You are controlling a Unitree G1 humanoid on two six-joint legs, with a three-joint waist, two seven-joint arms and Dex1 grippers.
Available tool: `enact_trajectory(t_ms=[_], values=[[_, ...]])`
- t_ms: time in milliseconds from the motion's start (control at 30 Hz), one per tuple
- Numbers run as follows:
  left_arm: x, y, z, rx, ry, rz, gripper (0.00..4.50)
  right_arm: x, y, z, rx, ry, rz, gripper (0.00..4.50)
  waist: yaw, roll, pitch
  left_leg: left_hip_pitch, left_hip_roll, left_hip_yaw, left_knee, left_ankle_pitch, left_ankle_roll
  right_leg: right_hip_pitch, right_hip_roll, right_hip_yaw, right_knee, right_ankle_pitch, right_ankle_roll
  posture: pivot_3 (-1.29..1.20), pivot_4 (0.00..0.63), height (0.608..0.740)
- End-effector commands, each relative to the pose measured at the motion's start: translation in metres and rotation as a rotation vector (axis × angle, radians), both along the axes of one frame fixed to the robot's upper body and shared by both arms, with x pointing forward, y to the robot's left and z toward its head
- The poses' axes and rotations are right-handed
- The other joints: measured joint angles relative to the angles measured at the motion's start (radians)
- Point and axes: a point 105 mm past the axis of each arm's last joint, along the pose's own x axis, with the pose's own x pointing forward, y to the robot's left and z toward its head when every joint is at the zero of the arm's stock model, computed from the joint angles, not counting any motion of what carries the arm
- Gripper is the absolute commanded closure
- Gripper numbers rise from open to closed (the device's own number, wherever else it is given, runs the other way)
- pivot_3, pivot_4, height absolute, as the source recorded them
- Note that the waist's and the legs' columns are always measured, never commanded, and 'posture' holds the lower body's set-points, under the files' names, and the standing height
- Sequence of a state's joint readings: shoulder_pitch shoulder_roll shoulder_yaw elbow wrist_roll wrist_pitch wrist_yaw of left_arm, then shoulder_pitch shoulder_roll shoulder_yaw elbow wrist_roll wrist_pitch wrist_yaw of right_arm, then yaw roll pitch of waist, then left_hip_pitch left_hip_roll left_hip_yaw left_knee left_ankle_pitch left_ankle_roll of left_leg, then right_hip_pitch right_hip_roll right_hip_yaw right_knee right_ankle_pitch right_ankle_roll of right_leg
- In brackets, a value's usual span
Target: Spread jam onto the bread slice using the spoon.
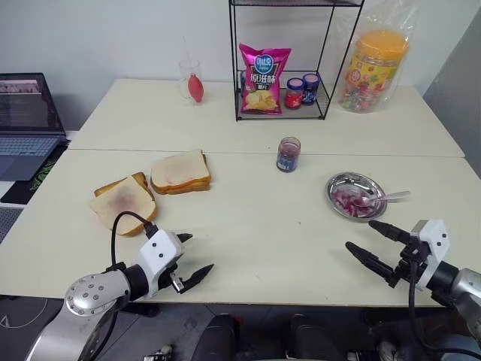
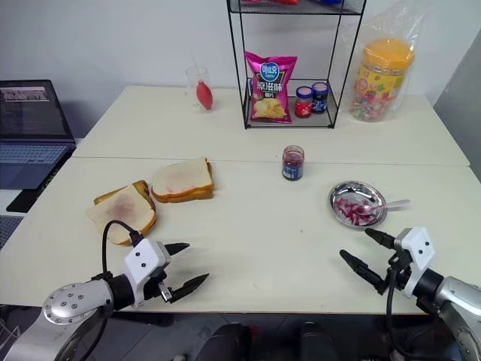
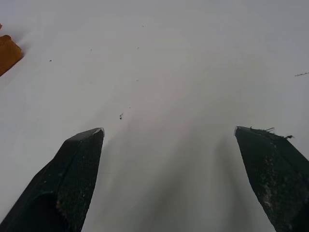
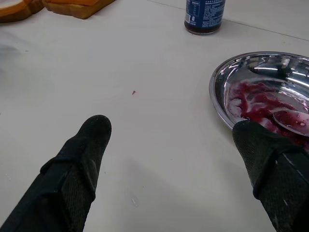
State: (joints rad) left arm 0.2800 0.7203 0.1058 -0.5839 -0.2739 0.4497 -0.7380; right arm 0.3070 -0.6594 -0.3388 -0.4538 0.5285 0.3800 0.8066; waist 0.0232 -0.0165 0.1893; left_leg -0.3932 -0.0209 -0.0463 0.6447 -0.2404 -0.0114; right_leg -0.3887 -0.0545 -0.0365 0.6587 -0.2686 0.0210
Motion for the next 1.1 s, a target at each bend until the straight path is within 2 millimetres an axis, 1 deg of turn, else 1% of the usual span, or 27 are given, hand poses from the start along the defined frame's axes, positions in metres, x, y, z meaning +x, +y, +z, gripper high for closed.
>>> enact_trajectory(t_ms=[33,300,500,567,700,833,967,1100], values=[[-0.002,-0.006,0.011,-0.011,-0.032,-0.04,0.0,-0.002,0.004,0.009,-0.017,-0.042,0.018,0.02,0.0,0.0,0.0,0.0,0.0,0.0,0.0,0.0,0.0,0.0,0.0,0.0,0.0,0.0,0.0,0.0,0.15,0.74],[0.006,-0.002,0.012,0.02,-0.056,-0.016,0.0,-0.002,0.007,0.007,-0.025,-0.037,0.022,0.02,0.0,0.0,0.0,0.0,0.0,0.0,0.0,0.0,0.0,0.0,0.0,0.0,0.0,0.0,0.0,0.0,0.15,0.74],[0.006,-0.008,0.016,0.014,-0.119,-0.054,0.0,-0.002,0.01,0.006,-0.028,-0.038,0.029,0.02,0.0,0.0,0.0,0.0,0.0,0.0,0.0,0.0,0.0,0.0,0.0,0.0,0.0,0.0,0.0,0.0,0.15,0.74],[0.009,-0.008,0.019,-0.012,-0.152,-0.032,0.0,-0.002,0.012,0.004,-0.029,-0.036,0.038,0.02,0.0,0.0,0.0,0.0,0.0,0.0,0.0,0.0,0.0,0.0,0.0,0.0,0.0,0.0,0.0,0.0,0.15,0.74],[0.02,-0.001,0.027,-0.029,-0.228,0.046,0.0,-0.001,0.014,0.003,-0.029,-0.035,0.045,0.02,0.0,0.0,0.0,0.0,0.0,-0.001,0.0,0.0,0.0,0.0,0.0,0.0,0.0,0.0,0.0,0.0,0.15,0.74],[0.038,0.021,0.047,-0.067,-0.369,0.224,0.0,0.0,0.016,0.005,-0.026,-0.043,0.06,0.02,0.001,0.0,0.0,0.0,0.0,-0.001,0.0,0.0,0.0,0.0,0.0,-0.001,0.0,0.003,0.005,0.0,0.15,0.74],[0.039,0.029,0.057,-0.093,-0.451,0.331,0.0,0.001,0.02,0.008,-0.023,-0.055,0.087,0.02,0.0,-0.001,-0.001,0.0,0.0,0.0,0.0,0.0,0.0,0.0,0.0,-0.001,0.0,0.003,0.005,0.0,0.15,0.74],[0.039,0.046,0.065,-0.143,-0.511,0.488,0.0,0.002,0.026,0.014,-0.012,-0.068,0.117,0.02,0.001,-0.001,-0.001,-0.001,-0.001,-0.001,0.001,0.0,0.0,0.0,0.0,-0.001,0.0,0.003,0.006,0.0,0.15,0.74]])
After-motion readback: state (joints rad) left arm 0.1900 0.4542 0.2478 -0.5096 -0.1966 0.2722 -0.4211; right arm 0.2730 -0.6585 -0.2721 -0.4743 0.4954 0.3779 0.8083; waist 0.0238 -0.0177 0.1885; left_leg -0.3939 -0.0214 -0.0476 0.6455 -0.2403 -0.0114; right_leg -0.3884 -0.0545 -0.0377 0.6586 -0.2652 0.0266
